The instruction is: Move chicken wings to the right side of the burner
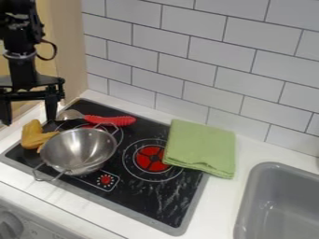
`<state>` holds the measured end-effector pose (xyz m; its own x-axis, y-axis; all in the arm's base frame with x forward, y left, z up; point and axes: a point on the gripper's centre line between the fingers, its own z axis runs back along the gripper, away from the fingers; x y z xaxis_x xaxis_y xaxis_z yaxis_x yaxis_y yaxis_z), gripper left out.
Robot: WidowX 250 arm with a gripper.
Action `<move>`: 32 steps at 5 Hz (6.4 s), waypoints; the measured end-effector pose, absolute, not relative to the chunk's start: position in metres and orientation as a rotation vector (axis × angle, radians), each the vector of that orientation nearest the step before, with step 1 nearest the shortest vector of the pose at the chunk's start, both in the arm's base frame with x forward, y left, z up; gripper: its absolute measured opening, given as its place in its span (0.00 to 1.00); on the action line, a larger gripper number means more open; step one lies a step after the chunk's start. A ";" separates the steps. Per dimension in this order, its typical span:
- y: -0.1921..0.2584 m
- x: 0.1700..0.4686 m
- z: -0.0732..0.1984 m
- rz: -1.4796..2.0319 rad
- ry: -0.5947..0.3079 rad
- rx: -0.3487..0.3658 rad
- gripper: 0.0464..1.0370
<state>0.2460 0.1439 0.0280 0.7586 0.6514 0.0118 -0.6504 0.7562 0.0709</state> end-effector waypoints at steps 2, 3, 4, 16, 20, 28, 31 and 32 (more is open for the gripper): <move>0.148 0.252 0.020 0.735 -0.013 0.085 0.96; 0.152 0.250 0.005 0.742 0.010 0.109 0.96; 0.154 0.251 0.002 0.744 -0.003 0.120 0.96; 0.163 0.239 0.070 0.763 -0.102 0.133 0.46; 0.021 0.273 0.082 0.600 -0.136 0.019 0.46; -0.051 0.227 0.001 0.370 -0.091 0.015 0.85; -0.052 0.226 0.025 0.369 -0.096 0.005 0.96; -0.049 0.234 0.052 0.380 -0.125 0.026 0.96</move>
